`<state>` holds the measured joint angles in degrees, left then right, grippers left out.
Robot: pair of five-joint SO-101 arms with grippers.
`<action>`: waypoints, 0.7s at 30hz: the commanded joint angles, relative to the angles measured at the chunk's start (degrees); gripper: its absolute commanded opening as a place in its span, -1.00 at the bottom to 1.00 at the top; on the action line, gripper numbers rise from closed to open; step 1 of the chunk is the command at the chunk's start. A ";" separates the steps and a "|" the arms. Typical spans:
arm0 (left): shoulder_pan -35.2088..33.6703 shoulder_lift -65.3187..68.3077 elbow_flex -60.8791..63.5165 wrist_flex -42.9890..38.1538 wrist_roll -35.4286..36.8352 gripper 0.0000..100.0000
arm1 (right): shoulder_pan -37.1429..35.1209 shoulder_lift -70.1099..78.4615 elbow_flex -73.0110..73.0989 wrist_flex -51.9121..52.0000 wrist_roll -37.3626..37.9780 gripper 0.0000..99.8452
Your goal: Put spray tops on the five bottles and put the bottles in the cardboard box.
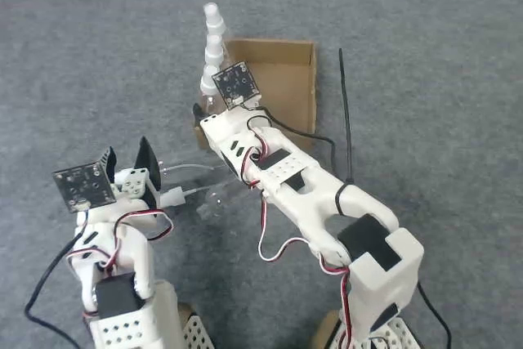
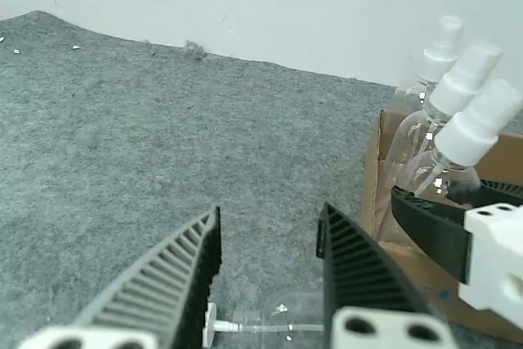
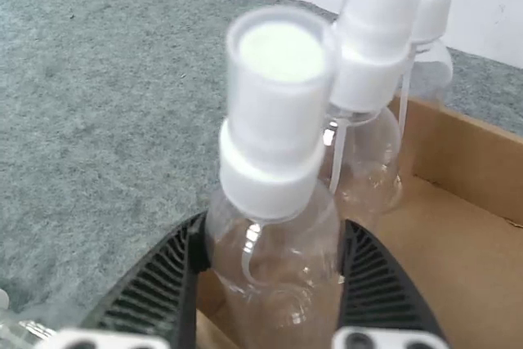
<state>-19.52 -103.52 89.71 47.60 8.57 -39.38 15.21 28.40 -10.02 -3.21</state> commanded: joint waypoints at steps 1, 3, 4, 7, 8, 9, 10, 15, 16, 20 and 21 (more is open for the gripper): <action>-0.26 -1.05 -0.57 -0.79 -0.26 -0.64 | -0.40 -1.01 -3.16 0.75 -2.46 -0.58; -0.26 -1.05 -0.57 -0.79 -0.26 -0.64 | -0.31 -1.01 -3.25 0.75 -3.52 -0.58; -0.26 -1.05 -0.57 -0.79 -0.26 -0.64 | -0.31 -1.01 -3.25 0.75 -3.52 -0.58; -0.26 -1.05 -0.57 -0.79 -0.35 -0.64 | -0.48 -1.01 -3.25 0.75 -3.60 -0.58; -0.26 -1.05 -0.57 -0.79 -0.35 -0.64 | -0.75 -1.10 -3.25 0.75 -3.60 -0.58; -0.26 -1.05 -0.57 -0.79 -0.35 -0.64 | -0.92 -1.10 -3.25 0.75 -3.60 -0.58; -0.26 -1.05 -0.57 -0.79 -0.35 -0.64 | -1.01 -1.10 -3.25 0.75 -3.60 -0.58; -0.26 -1.05 -0.57 -0.79 -0.35 -0.64 | -1.89 -1.10 -3.08 1.36 -3.60 -0.43; -0.26 -1.05 -0.57 -0.79 -0.35 -0.64 | -1.89 -1.10 -3.34 2.68 -3.60 -0.39; -0.26 -1.05 -0.57 -0.79 -0.35 -0.64 | -1.89 -1.54 -4.31 5.93 -3.69 -0.37; -0.26 -1.05 -0.57 -0.79 -0.35 -0.64 | -1.89 -1.54 -4.31 5.93 -3.69 -0.37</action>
<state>-19.52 -103.52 89.71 47.60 8.57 -40.88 15.30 27.96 -4.84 -6.37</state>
